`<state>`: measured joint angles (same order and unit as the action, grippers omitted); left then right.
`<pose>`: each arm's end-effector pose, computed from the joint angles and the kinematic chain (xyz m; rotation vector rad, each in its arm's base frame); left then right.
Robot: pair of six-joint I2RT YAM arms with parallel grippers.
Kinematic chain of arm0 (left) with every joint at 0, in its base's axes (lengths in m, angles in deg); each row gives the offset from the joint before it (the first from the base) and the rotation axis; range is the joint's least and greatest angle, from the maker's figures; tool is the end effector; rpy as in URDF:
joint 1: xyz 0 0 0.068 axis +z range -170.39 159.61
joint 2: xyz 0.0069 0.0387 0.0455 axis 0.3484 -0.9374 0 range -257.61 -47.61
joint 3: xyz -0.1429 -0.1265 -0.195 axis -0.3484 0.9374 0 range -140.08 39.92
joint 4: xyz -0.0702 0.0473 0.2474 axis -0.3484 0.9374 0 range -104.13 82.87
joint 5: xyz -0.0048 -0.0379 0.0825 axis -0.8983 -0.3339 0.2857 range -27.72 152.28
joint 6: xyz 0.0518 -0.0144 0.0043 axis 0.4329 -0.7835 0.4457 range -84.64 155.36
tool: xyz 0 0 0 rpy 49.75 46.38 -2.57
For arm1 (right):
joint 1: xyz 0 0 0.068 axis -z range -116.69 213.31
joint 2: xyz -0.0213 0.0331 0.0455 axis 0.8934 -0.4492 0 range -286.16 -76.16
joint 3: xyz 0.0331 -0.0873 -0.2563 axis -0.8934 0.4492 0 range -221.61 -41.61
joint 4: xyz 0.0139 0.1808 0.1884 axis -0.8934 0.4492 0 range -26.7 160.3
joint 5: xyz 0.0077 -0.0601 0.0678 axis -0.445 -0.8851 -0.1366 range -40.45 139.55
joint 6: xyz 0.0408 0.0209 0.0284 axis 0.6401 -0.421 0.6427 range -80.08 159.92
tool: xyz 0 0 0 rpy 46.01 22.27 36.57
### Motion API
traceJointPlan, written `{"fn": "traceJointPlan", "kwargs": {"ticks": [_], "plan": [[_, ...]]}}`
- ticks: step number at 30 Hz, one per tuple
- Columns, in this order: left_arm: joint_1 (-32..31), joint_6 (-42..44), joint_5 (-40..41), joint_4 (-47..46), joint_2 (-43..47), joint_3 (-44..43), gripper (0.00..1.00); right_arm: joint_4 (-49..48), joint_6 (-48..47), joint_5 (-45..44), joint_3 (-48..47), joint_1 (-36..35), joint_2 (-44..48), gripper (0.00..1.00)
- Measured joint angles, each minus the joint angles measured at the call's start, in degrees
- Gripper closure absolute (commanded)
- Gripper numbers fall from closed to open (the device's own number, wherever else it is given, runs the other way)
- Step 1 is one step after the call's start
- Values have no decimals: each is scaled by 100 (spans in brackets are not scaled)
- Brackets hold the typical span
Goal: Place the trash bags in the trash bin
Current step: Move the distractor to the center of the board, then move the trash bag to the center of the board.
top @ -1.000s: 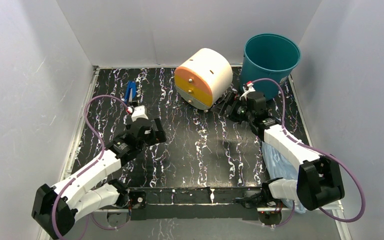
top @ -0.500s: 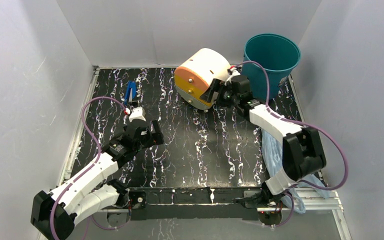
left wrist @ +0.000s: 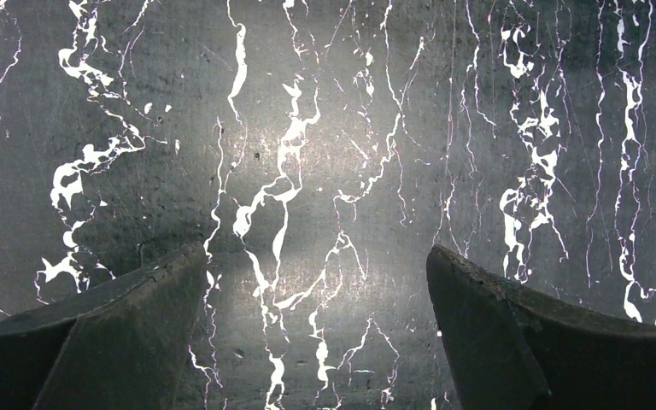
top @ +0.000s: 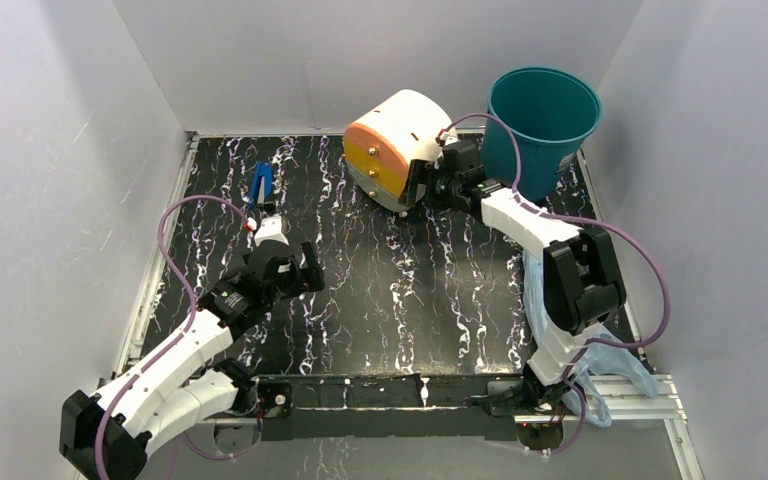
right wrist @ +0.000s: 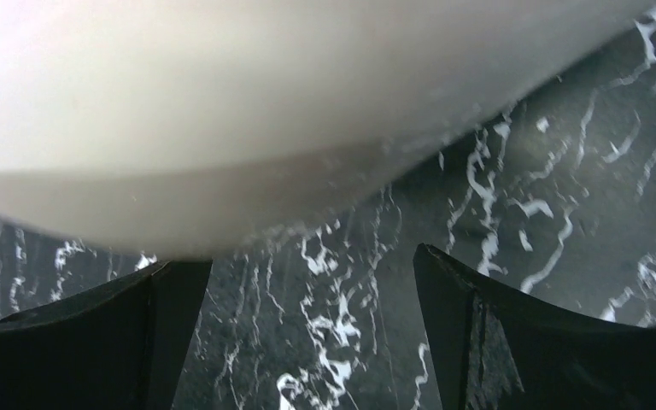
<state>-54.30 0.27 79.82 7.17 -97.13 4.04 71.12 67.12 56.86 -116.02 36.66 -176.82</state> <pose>0.1631 -0.0967 0.2530 -0.1962 2.1621 -0.3637 0.3605 0.1860 0.2571 -0.0651 2.2387 0.6656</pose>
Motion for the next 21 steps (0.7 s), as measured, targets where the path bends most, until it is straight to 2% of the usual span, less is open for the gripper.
{"fn": "traceJointPlan", "kwargs": {"ticks": [3,5,9,12,15,17,19,21], "plan": [[0,4,2,0,-2,0,2,354,-153,-293,214,-83,372,1],[0,9,2,-9,-20,0,2,691,-203,-667,549,-195,962,1],[0,13,-9,-48,-109,2,2,1421,85,-2116,1314,-378,2601,1],[2,-4,-61,-166,-149,46,2,2083,474,-3368,1814,-203,3668,1],[4,-7,-157,-219,-201,74,2,2594,560,-3976,2186,651,4057,1],[4,-4,-216,-245,-234,74,2,2728,575,-4011,2356,1738,4028,1],[4,-2,-258,-243,-245,74,2,2750,629,-3748,2597,2509,4019,1],[4,-2,-282,-245,-236,74,3,2715,675,-3335,2785,2850,3965,2]]}}
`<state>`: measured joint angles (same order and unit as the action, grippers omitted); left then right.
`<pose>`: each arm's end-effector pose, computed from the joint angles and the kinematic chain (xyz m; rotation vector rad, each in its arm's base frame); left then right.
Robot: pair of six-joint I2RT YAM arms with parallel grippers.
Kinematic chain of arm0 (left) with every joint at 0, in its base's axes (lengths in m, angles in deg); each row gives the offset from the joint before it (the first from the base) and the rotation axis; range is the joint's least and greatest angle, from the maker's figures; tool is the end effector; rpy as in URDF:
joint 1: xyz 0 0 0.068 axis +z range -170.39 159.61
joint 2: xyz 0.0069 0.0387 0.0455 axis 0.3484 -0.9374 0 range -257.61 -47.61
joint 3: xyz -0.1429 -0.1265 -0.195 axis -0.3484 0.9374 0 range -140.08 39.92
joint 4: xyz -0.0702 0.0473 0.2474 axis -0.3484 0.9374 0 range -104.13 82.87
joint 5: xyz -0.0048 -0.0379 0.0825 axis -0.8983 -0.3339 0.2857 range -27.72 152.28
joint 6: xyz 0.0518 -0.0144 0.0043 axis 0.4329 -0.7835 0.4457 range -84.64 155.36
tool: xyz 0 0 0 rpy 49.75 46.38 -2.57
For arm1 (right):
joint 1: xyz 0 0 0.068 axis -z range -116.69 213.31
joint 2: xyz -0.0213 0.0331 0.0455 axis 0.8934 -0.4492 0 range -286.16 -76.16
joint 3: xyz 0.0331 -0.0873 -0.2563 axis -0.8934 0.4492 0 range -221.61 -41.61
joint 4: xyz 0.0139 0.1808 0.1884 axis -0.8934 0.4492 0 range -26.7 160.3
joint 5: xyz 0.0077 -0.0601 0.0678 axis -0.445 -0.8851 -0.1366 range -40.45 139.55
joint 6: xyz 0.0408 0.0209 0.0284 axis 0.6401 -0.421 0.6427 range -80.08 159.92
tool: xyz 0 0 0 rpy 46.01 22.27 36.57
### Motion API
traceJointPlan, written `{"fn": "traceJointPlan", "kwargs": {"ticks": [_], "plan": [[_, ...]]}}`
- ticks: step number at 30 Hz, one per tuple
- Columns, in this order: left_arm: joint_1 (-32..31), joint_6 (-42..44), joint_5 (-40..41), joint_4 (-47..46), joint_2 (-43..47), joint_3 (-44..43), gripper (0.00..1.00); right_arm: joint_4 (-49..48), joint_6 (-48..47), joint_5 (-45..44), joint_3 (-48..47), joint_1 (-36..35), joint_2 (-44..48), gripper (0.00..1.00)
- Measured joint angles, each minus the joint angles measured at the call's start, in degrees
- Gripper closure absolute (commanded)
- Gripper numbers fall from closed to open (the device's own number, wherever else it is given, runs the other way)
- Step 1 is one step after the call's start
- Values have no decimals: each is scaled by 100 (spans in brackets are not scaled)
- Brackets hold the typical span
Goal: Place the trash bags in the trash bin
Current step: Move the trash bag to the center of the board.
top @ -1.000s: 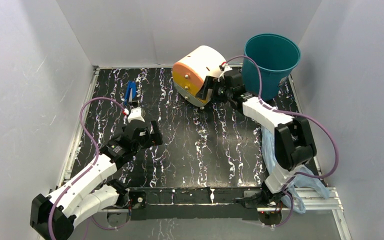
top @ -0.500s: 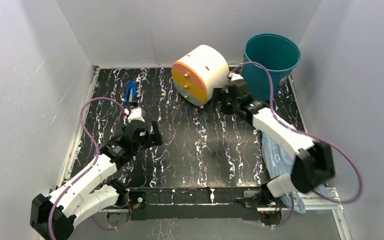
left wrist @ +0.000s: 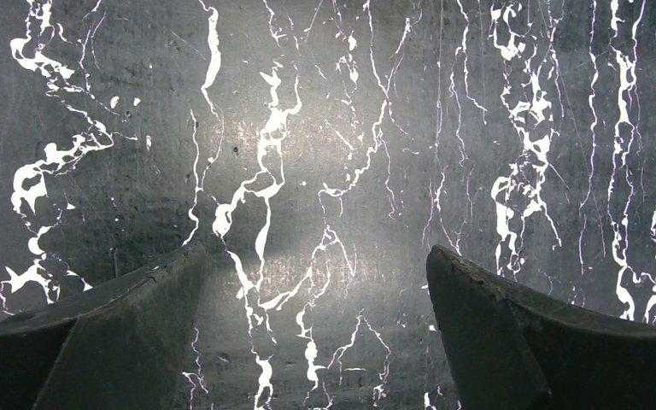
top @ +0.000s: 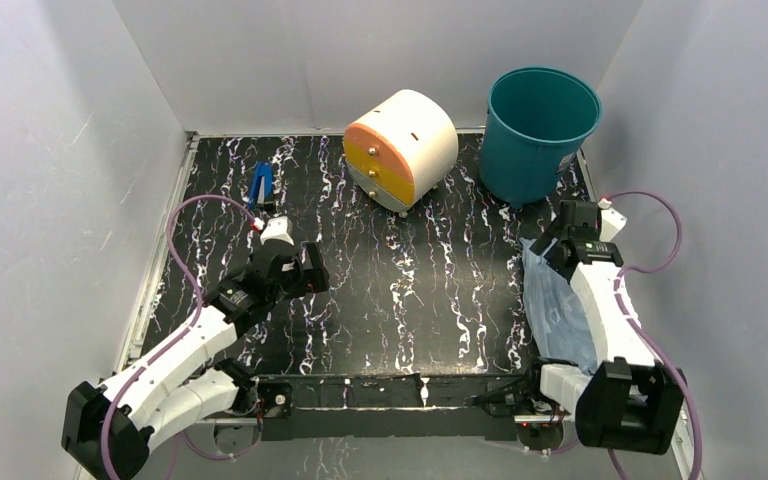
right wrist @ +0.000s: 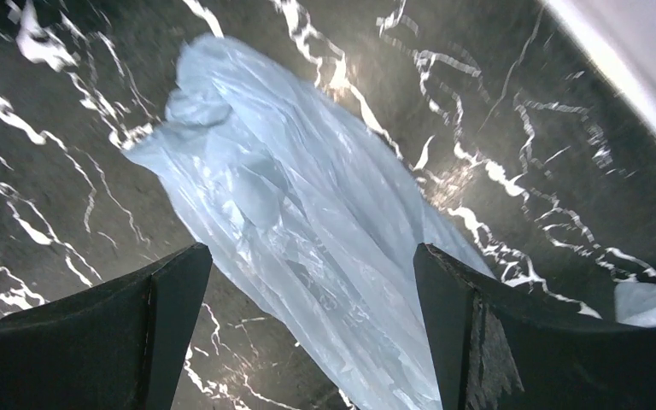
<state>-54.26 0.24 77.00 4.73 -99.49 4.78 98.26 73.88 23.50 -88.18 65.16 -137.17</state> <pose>0.1687 -0.1023 0.2449 -0.1694 2.1911 -0.4047 0.2127 -0.0225 0.2609 0.9060 2.1555 -0.2796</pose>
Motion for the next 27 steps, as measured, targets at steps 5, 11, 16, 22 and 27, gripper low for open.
{"fn": "traceJointPlan", "kwargs": {"ticks": [5,11,16,22,27], "plan": [[0,-2,-22,52,160,26,3,-98,42,839,63,238,-739,9],[0,-70,-13,87,387,199,3,-866,350,2076,879,236,-896,26],[0,-79,-7,103,378,199,3,-1102,326,2782,1073,46,-1276,44],[0,-83,98,155,402,199,3,-1261,251,3141,702,-1790,-1443,49],[0,-199,369,313,522,199,3,-1519,289,3246,-140,-3469,-1759,47]]}}
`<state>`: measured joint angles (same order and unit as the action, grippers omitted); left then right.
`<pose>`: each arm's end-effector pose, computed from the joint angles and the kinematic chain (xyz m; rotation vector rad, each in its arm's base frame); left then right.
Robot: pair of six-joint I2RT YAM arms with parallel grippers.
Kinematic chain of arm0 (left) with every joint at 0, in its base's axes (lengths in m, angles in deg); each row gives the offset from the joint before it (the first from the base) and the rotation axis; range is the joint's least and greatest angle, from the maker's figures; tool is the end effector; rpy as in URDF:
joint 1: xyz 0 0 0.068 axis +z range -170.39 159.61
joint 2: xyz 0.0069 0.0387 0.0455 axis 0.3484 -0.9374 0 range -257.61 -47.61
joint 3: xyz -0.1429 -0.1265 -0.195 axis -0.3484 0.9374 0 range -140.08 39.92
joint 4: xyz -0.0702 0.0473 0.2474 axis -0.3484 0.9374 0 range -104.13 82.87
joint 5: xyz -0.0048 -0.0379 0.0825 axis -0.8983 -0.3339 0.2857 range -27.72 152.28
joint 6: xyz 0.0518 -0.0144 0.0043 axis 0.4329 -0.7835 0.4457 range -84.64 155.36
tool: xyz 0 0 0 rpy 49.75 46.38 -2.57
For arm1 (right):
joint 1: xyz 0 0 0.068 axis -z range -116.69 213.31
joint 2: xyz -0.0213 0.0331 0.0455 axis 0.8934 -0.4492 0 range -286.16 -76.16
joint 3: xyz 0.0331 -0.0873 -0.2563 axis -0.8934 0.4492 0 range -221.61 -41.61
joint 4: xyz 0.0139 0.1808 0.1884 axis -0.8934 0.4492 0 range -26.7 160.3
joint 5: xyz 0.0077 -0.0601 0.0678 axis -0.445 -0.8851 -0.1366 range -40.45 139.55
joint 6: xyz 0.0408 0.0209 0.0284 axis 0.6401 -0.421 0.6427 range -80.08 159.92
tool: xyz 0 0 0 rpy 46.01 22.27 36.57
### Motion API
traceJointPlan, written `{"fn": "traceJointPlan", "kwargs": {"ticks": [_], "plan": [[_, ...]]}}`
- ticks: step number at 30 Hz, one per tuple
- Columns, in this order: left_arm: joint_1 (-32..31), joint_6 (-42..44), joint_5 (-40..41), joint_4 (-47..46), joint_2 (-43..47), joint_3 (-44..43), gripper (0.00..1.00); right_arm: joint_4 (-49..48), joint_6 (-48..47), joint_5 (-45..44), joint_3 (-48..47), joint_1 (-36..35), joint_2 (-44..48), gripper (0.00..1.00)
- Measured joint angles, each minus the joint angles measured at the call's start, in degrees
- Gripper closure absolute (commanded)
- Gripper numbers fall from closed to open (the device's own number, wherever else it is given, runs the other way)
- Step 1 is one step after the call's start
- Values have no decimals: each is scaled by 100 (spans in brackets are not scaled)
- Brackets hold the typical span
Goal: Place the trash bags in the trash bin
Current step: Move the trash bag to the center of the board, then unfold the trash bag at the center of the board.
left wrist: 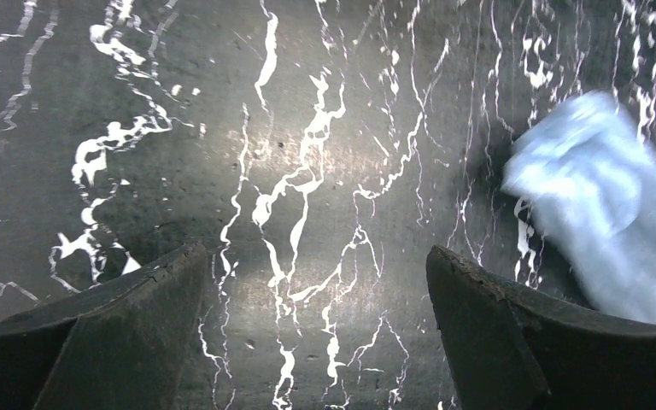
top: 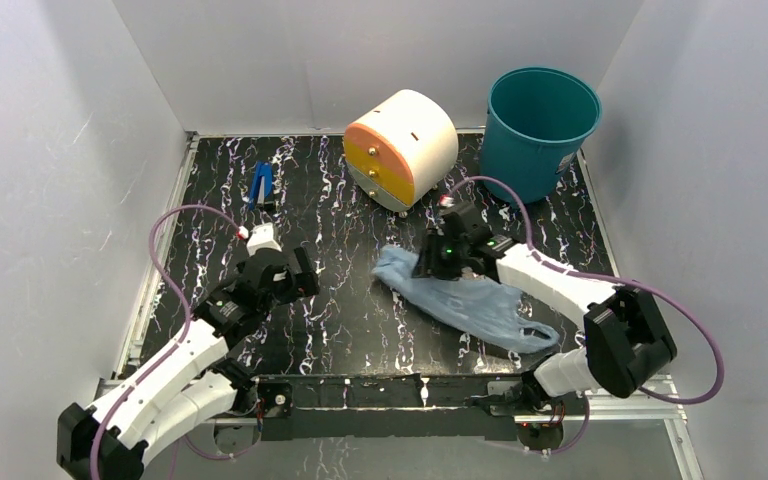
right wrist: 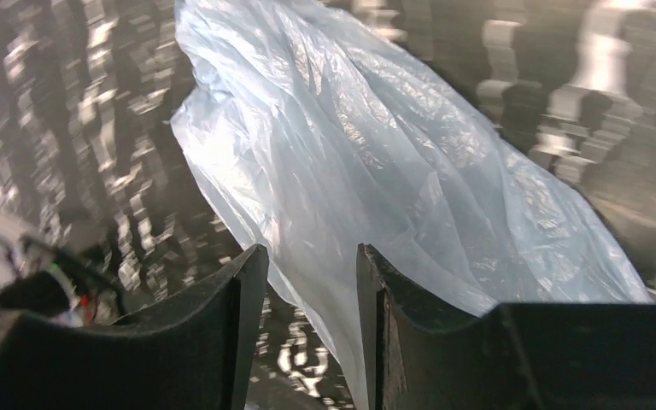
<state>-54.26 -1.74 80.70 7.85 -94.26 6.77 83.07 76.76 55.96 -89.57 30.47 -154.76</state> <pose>0.1547 -0.0903 0.2440 -0.2422 2.1630 -0.3623 0.2322 0.1546 0.2147 0.0379 2.5613 0.6443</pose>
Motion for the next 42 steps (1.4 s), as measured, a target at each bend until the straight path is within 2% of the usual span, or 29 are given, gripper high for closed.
{"fn": "traceJointPlan", "kwargs": {"ticks": [3,4,7,10,12,15,21,25,29,34,36,40,42], "plan": [[0,-160,313,146,409,2,3,-341,39,315,-310,-634,-125,40],[0,-201,393,164,588,9,3,-446,52,446,-367,-758,-127,35],[0,-291,581,181,1097,50,3,-546,74,479,-507,-876,-94,24],[2,-345,632,225,1222,61,3,-396,-22,122,-678,-852,4,20],[2,-363,570,201,1119,103,4,-341,-260,22,-774,-835,140,22],[2,-420,286,83,809,229,5,-319,-728,337,-898,-804,245,24],[2,-763,-289,-155,431,518,6,-297,-1786,1069,-1318,-1106,-315,25],[2,-1060,-293,-76,881,662,6,-317,-2389,1071,-1519,-1641,-944,24],[2,-1349,-31,223,1543,660,6,-170,-2949,1012,-2173,-2138,-1810,23],[2,-1622,328,772,2013,660,6,-232,-3228,1110,-2785,-2430,-2621,25],[2,-1692,417,916,2109,660,6,-280,-3235,1113,-2857,-2437,-2861,32],[2,-1707,496,1021,2131,660,6,-273,-3071,796,-2883,-2417,-3130,71],[2,-1687,466,997,2059,660,7,-249,-2806,494,-2883,-2400,-3141,82]]}}
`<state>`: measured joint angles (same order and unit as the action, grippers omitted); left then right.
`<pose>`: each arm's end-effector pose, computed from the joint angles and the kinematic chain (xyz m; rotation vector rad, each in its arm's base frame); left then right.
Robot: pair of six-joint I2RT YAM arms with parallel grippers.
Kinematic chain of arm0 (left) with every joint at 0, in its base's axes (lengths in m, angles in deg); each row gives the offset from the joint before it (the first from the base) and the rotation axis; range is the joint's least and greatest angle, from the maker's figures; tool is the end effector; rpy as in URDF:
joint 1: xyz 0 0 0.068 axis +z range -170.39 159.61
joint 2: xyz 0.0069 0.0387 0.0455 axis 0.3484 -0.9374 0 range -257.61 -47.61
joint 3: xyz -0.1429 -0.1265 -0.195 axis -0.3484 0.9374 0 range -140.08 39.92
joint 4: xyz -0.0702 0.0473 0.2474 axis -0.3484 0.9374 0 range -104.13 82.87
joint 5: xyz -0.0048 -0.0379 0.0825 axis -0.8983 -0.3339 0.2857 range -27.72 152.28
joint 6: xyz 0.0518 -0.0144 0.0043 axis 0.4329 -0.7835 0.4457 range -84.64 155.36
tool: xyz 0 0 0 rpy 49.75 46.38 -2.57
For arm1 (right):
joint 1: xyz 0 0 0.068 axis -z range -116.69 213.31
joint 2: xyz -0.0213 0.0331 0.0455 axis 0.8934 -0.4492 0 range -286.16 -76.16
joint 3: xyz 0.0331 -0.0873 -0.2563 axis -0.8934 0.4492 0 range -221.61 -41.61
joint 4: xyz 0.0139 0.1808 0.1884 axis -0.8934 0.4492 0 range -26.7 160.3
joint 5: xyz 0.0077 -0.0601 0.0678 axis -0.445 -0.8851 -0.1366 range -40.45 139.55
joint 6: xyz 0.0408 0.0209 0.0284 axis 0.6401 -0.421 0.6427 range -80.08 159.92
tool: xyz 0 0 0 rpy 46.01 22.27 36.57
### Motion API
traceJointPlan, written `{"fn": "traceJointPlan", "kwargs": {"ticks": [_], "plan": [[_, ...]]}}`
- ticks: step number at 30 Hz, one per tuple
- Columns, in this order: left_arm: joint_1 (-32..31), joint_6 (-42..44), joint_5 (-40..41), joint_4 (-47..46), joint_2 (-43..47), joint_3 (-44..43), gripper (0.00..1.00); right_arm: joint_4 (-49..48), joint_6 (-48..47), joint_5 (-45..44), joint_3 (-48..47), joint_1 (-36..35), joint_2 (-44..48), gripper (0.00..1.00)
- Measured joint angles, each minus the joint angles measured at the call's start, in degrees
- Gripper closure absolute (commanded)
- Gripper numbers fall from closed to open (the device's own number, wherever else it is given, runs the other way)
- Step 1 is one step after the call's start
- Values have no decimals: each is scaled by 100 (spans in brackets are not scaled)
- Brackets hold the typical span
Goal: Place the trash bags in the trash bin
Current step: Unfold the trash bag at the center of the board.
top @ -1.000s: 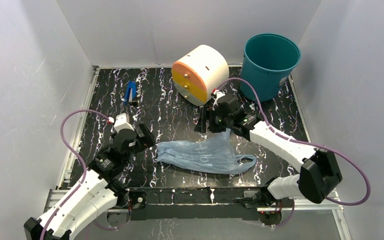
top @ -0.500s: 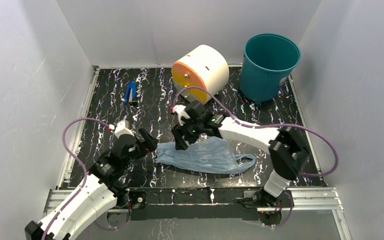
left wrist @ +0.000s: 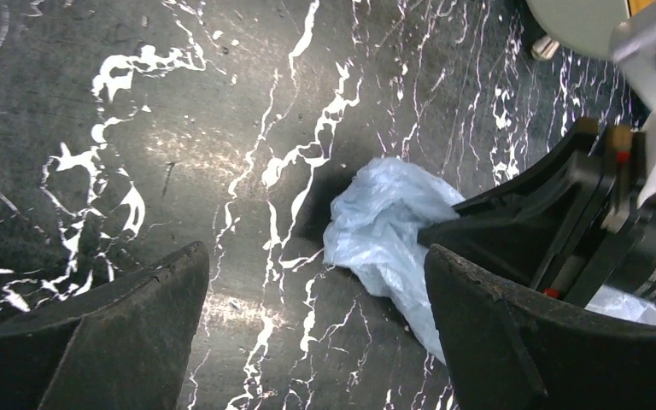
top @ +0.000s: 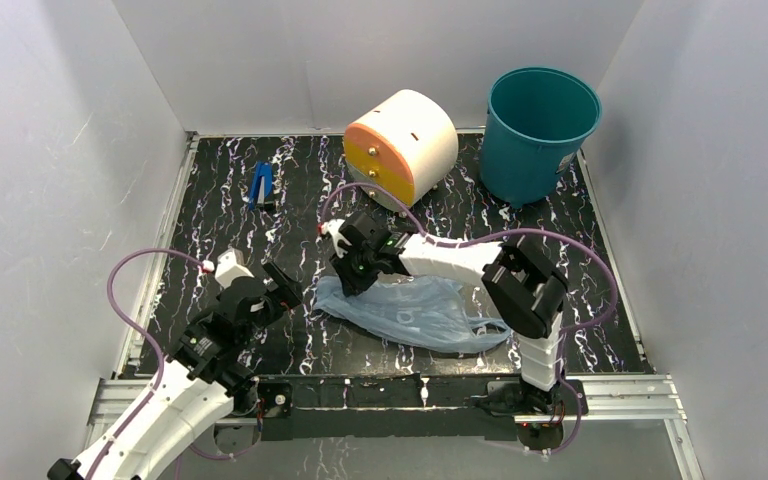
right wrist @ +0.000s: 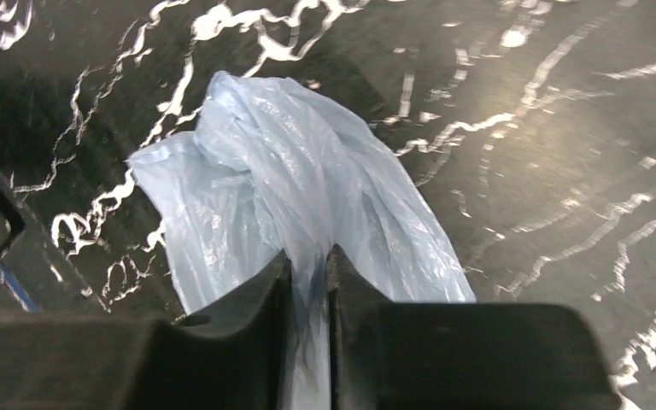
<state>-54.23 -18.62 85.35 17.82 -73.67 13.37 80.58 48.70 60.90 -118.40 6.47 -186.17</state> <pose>0.1061 -0.0543 0.2358 -0.6031 2.0240 -0.5070 0.2225 0.3533 0.1935 -1.1318 2.3133 0.7157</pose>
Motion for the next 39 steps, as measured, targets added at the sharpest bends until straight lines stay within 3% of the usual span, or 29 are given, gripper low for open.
{"fn": "traceJointPlan", "kwargs": {"ticks": [1,3,7,11,15,21,26,29,33,36,39], "plan": [[0,24,-50,-52,-66,0,7,-7,107,-111,-2,26,22,94],[0,107,-267,-291,-243,22,7,9,396,-289,0,122,85,99],[0,192,-870,-1102,-555,310,7,-125,1449,-487,409,649,629,93],[0,166,-1488,-2035,-826,684,5,-675,2774,-699,1506,1224,1744,92],[0,125,-2133,-3222,-1257,929,8,-1268,3847,-754,2531,1246,2514,91],[0,-98,-3318,-5337,-2865,953,35,-1493,4452,-621,2750,1176,2544,90],[-2,-367,-3622,-6304,-3303,1154,42,-1620,4518,-422,2750,1182,2544,90],[-4,-474,-3720,-6664,-3442,1180,51,-1633,4500,-205,2747,1182,2542,90],[-7,-549,-3812,-6979,-3661,1182,84,-1639,4470,120,2721,1182,2514,89],[-9,-597,-3821,-7075,-3716,1211,99,-1639,4439,229,2686,1182,2511,85],[-9,-614,-3810,-7047,-3606,1268,100,-1567,4352,157,2649,1191,2516,81]]}}
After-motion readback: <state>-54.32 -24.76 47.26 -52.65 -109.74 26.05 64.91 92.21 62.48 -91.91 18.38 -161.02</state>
